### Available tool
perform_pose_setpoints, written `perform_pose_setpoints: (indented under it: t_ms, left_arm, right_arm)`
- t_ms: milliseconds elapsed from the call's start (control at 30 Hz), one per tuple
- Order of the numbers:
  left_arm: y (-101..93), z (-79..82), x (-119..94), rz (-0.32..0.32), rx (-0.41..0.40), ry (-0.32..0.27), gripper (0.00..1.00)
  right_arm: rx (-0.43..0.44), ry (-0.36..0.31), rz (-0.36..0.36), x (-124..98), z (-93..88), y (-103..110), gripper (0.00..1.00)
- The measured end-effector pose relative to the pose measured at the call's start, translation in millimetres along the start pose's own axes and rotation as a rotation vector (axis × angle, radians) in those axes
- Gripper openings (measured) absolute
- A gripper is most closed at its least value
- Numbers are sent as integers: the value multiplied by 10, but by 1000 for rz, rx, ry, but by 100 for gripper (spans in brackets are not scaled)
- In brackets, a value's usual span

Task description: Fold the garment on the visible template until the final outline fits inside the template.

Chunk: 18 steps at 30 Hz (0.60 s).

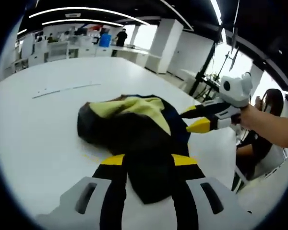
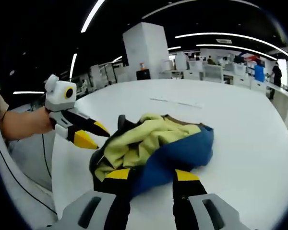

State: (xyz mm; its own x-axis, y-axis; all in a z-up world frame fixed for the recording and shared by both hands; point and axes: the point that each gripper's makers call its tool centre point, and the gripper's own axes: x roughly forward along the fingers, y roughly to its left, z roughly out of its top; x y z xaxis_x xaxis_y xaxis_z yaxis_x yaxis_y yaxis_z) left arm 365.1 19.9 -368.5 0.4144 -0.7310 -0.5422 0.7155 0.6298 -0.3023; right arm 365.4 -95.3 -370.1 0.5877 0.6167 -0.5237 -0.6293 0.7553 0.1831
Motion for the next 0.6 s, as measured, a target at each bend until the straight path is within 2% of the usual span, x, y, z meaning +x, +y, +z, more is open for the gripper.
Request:
perform_pose_setpoints:
  t_ms: [100, 367, 467, 600]
  left_arm:
    - [16, -31, 19, 1, -4, 9, 31]
    - [10, -128, 77, -15, -30, 47, 14]
    - [65, -156, 78, 7, -52, 56, 19]
    - [149, -231, 77, 39, -97, 81, 31]
  right_arm:
    - [2, 3, 5, 13, -14, 20, 29]
    - [2, 9, 12, 29, -26, 42, 26]
    - [-1, 11, 10, 29, -27, 35, 26]
    - [-2, 15, 9, 25, -39, 21, 25]
